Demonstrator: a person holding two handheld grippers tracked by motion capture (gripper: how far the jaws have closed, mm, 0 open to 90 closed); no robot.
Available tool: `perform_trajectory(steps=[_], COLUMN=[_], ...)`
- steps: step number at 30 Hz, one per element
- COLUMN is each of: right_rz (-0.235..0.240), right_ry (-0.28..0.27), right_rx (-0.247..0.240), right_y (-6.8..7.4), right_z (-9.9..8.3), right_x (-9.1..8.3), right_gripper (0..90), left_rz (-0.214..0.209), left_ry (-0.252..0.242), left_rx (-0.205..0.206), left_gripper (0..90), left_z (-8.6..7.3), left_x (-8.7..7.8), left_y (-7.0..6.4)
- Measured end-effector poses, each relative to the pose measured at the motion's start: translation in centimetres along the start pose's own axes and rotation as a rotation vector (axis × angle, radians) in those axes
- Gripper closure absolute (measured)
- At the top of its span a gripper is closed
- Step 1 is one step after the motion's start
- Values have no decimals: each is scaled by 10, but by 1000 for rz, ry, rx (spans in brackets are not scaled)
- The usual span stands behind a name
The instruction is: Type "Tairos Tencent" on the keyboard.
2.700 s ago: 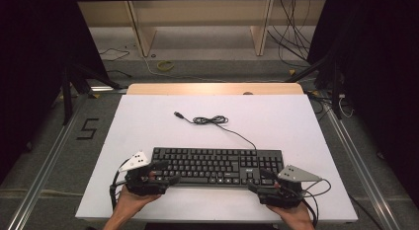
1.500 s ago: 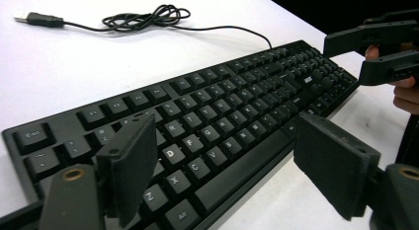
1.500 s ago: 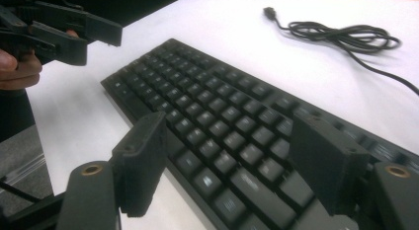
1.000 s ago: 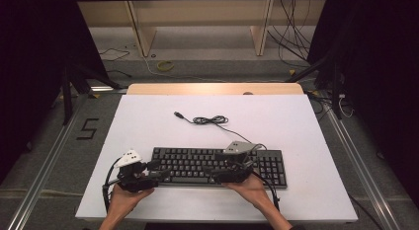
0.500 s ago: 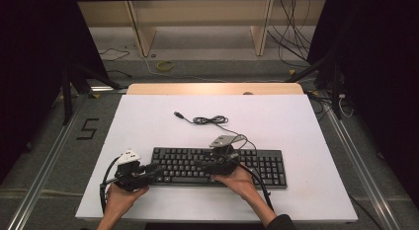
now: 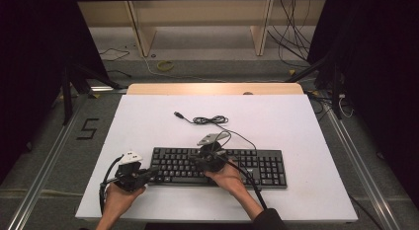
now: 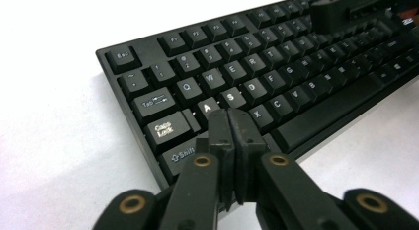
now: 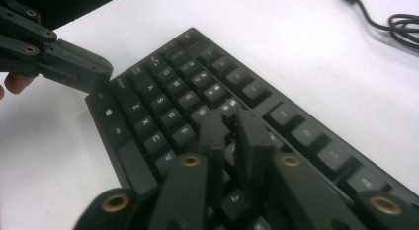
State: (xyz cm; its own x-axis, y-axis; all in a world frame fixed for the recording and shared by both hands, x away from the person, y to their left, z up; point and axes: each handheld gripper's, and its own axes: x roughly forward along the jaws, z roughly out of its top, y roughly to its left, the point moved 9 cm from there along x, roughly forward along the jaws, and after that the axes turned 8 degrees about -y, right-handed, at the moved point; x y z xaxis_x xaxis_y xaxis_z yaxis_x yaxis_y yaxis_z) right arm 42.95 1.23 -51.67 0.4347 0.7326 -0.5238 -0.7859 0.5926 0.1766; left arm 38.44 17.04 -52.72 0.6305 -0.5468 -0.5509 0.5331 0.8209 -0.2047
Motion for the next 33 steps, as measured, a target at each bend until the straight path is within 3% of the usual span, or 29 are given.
perform_trajectory(steps=[4, 16, 33], right_rz=[5, -11, -16], right_ry=[14, 54, 69], right_rx=[-3, -3, -4], right_y=[3, 2, 4], right_z=[1, -5, -5], right_x=[7, 25, 32], right_gripper=[900, 900, 900], left_rz=[17, 20, 25], left_ry=[21, 41, 60], left_rx=[17, 9, 6], left_gripper=[893, 894, 894], left_z=[-3, -5, -7], left_x=[2, 6, 8], left_y=[4, 7, 11])
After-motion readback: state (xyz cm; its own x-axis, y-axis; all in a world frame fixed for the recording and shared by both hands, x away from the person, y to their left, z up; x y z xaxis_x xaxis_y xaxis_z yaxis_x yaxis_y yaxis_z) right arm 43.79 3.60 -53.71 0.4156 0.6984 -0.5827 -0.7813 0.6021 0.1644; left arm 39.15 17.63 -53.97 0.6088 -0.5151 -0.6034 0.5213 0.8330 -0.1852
